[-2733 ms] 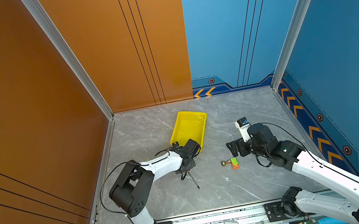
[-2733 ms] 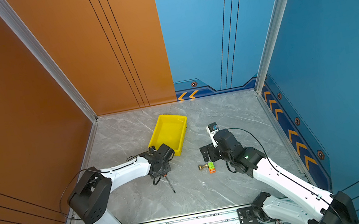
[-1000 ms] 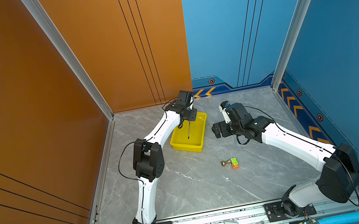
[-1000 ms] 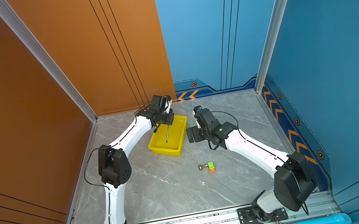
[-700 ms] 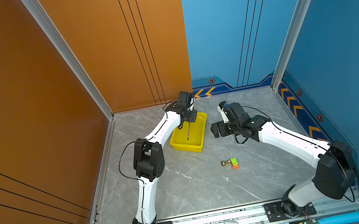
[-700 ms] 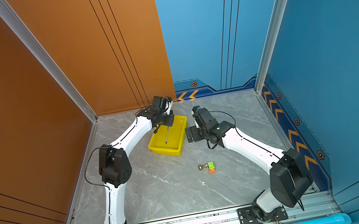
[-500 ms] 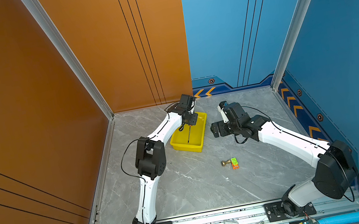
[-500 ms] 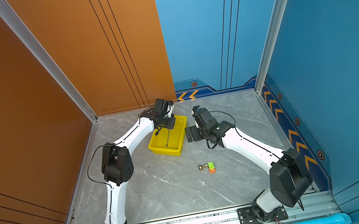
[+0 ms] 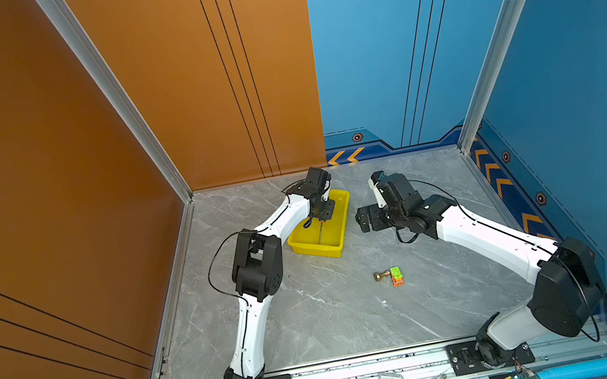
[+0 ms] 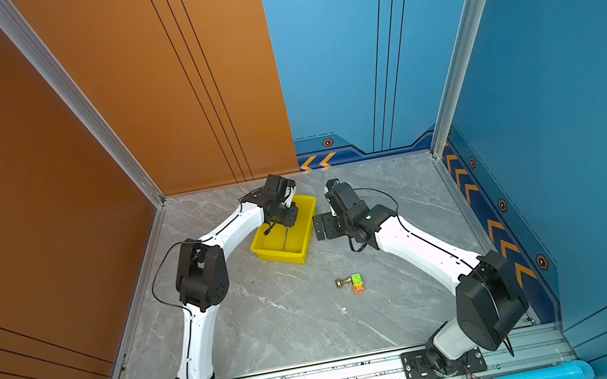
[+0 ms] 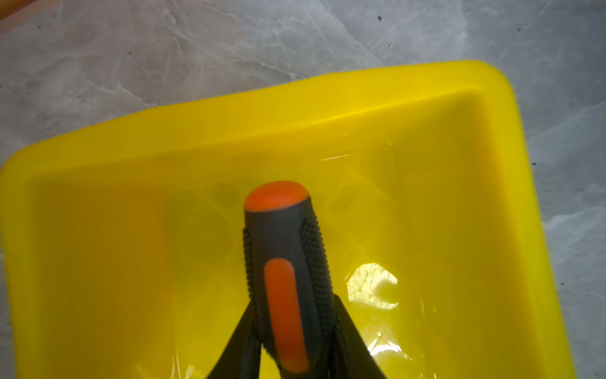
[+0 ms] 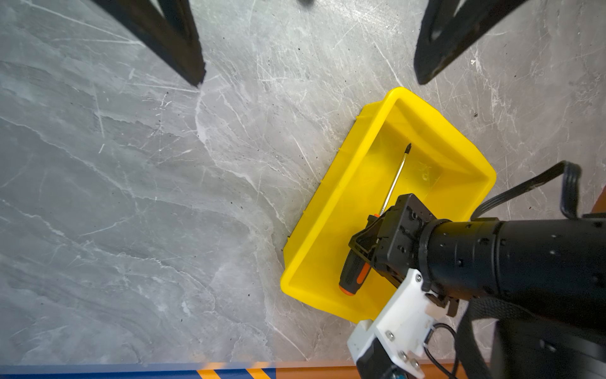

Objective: Put the screwdriver in the bin
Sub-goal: 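Lift the screwdriver with the left gripper and carry it over the yellow bin, then lower the screwdriver into the yellow bin and open the left gripper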

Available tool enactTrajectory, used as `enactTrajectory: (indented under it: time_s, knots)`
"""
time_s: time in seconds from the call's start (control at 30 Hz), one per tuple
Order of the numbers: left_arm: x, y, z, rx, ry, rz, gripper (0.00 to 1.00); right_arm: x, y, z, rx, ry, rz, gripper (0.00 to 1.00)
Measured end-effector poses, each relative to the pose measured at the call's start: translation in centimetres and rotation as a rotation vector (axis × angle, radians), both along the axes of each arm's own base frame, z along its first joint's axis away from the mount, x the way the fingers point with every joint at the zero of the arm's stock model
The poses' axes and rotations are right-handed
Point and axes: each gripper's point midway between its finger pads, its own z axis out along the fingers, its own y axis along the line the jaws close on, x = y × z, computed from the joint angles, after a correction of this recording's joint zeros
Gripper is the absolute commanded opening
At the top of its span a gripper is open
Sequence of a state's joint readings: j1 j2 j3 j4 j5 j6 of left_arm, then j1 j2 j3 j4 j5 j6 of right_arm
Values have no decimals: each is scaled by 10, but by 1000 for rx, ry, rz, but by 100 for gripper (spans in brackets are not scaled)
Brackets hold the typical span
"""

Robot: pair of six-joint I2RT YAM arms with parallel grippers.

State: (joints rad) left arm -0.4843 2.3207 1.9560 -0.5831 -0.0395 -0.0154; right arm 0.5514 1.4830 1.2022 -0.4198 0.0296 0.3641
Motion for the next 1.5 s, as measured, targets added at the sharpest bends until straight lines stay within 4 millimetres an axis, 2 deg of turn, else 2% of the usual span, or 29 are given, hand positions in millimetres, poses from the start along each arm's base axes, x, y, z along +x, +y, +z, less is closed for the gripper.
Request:
enactTrajectory:
  time_s: [0.13,0.2,0.3,0.53,0.9,0.97,1.03,1.2,1.33,1.5]
  knots:
    - [-2,1,-24,17,40,3,0,0,0,1,1,-2,0,100]
    - [-2,1,-28,16,45,4,0,0,0,2,2,-5,0,100]
    - [-1,0,-26,12,40,7,0,0,-1,4,3,-8,-1,100]
    - [0,-1,-25,6,38,14,11,0,-4,6,-3,-20,-13,100]
    - [0,-1,-25,-1,37,24,29,-2,-7,23,14,-59,-20,100]
    - [0,-1,-25,-1,37,24,34,-2,-7,24,14,-61,-20,100]
    - [0,-1,-25,-3,38,28,44,-2,-8,25,13,-64,-23,100]
    - [0,-1,-24,-7,36,31,61,-4,-12,32,13,-84,-34,100]
    - [-1,0,-15,-12,25,30,67,-6,-15,40,22,-105,-39,100]
    - [-7,-2,19,-35,-22,26,78,-14,-22,48,34,-125,-44,100]
